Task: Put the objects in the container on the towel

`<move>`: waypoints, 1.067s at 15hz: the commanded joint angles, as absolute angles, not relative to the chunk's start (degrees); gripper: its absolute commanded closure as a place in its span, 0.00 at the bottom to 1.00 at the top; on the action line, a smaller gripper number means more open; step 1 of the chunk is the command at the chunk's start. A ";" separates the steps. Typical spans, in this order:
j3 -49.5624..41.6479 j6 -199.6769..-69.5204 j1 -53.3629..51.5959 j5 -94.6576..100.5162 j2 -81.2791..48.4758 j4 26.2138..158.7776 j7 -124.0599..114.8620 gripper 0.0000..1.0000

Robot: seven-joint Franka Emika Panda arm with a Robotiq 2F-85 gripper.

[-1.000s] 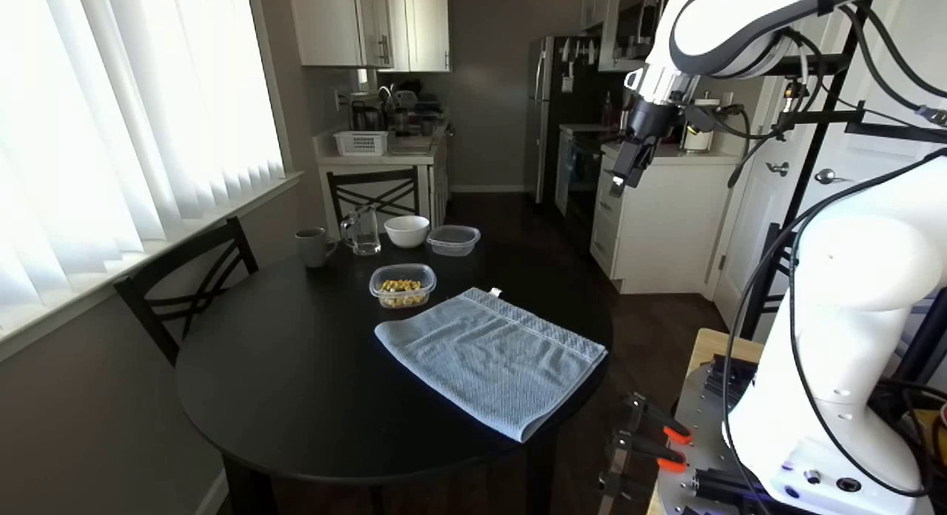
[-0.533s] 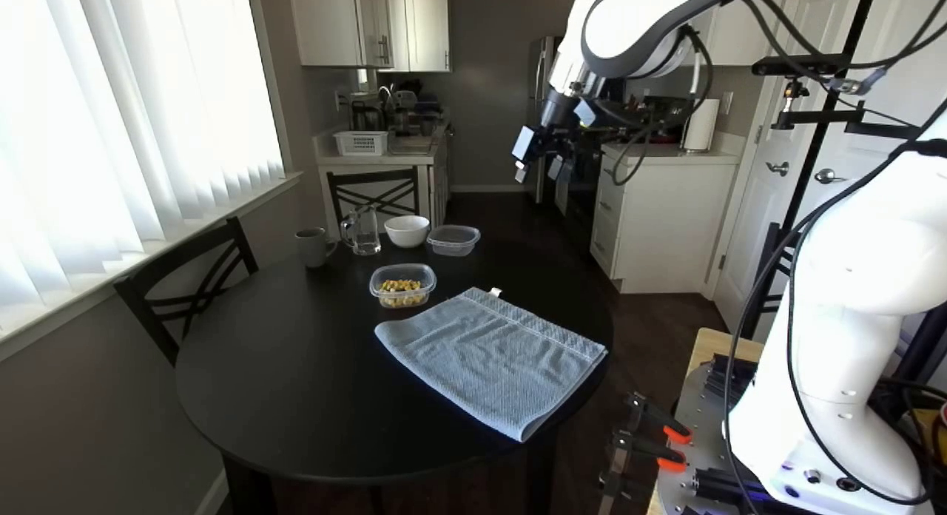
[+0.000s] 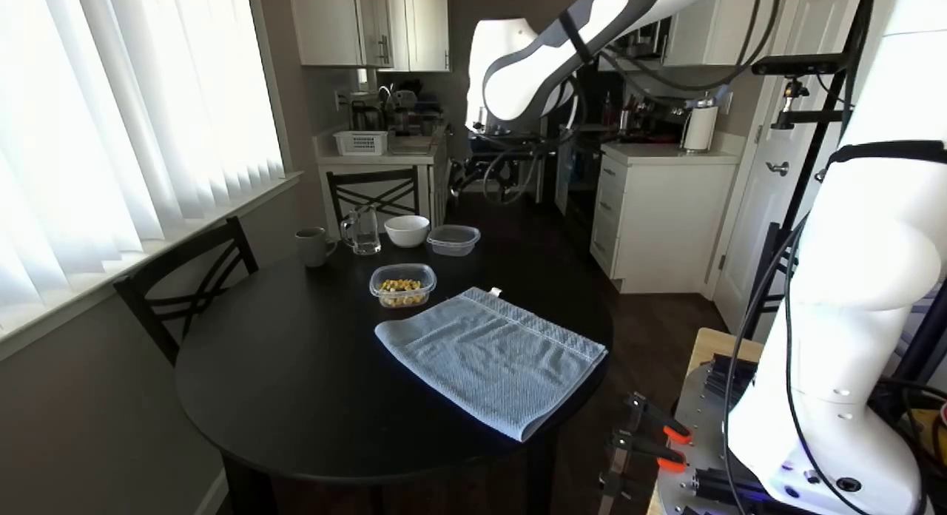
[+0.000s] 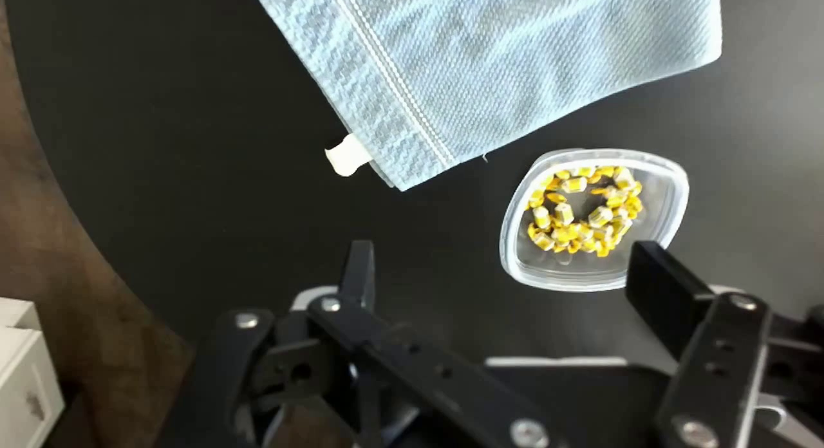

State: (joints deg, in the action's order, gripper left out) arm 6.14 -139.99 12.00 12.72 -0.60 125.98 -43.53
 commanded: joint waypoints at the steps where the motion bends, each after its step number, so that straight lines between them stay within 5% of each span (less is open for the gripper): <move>1: 1.38 -135.36 6.51 17.28 -11.69 115.71 -57.41 0.00; 6: -0.43 -136.65 4.94 1.78 -18.25 113.68 -45.15 0.00; 16: -3.20 -136.92 2.91 2.66 -20.77 112.00 -46.92 0.00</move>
State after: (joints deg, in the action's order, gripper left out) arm -0.39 -136.66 4.97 3.80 -18.60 113.63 -47.46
